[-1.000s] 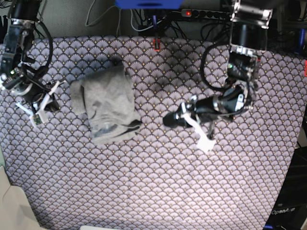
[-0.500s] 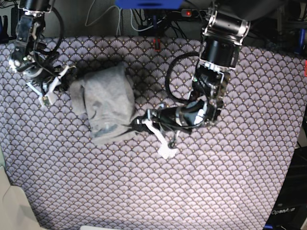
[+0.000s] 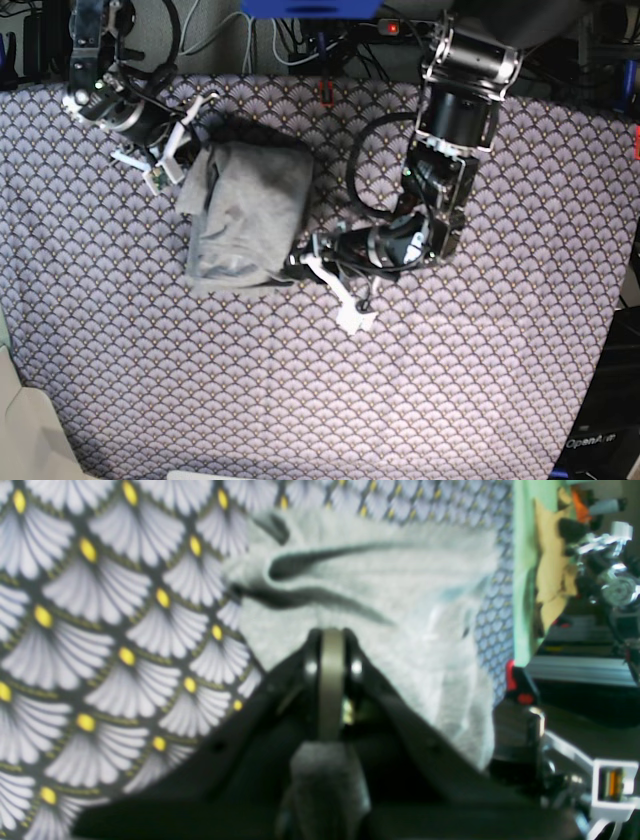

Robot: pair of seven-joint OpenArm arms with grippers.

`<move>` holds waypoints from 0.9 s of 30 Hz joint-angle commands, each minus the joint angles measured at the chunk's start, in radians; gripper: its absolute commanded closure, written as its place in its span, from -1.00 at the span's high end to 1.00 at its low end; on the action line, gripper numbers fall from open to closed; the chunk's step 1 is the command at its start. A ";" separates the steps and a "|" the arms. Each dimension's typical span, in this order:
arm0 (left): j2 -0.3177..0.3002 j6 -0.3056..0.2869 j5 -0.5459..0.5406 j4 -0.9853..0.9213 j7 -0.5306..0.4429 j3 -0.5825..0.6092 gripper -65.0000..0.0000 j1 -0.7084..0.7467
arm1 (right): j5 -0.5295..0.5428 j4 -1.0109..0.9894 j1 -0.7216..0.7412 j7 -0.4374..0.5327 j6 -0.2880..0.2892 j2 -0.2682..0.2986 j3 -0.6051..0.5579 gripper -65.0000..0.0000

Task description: Fold the T-shirt properly

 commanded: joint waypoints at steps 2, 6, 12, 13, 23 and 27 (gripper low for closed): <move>-0.007 -0.011 -0.022 0.020 -0.007 -0.003 -1.00 -0.021 | 0.010 0.016 0.007 0.023 0.004 0.009 0.011 -0.98; -0.020 -0.011 -0.023 0.051 0.002 -0.004 -1.00 -0.015 | 0.009 -0.029 0.014 0.027 0.004 0.042 0.043 -0.98; -0.138 -0.008 -0.120 0.278 0.076 -0.011 -1.00 0.069 | 0.009 -0.090 0.030 0.029 0.004 0.101 0.166 -0.99; -0.170 -0.005 -0.152 0.321 0.085 -0.021 -1.00 0.088 | 0.009 -0.099 0.030 0.029 0.004 0.107 0.198 -0.99; -0.468 -0.009 -0.243 0.629 0.104 -0.256 -1.00 0.450 | 0.010 -0.101 -0.091 0.027 0.004 0.105 0.411 -0.99; -0.541 -0.011 -0.238 0.688 0.105 -0.342 -1.00 0.590 | 0.010 -0.101 -0.156 0.029 0.004 0.104 0.458 -0.99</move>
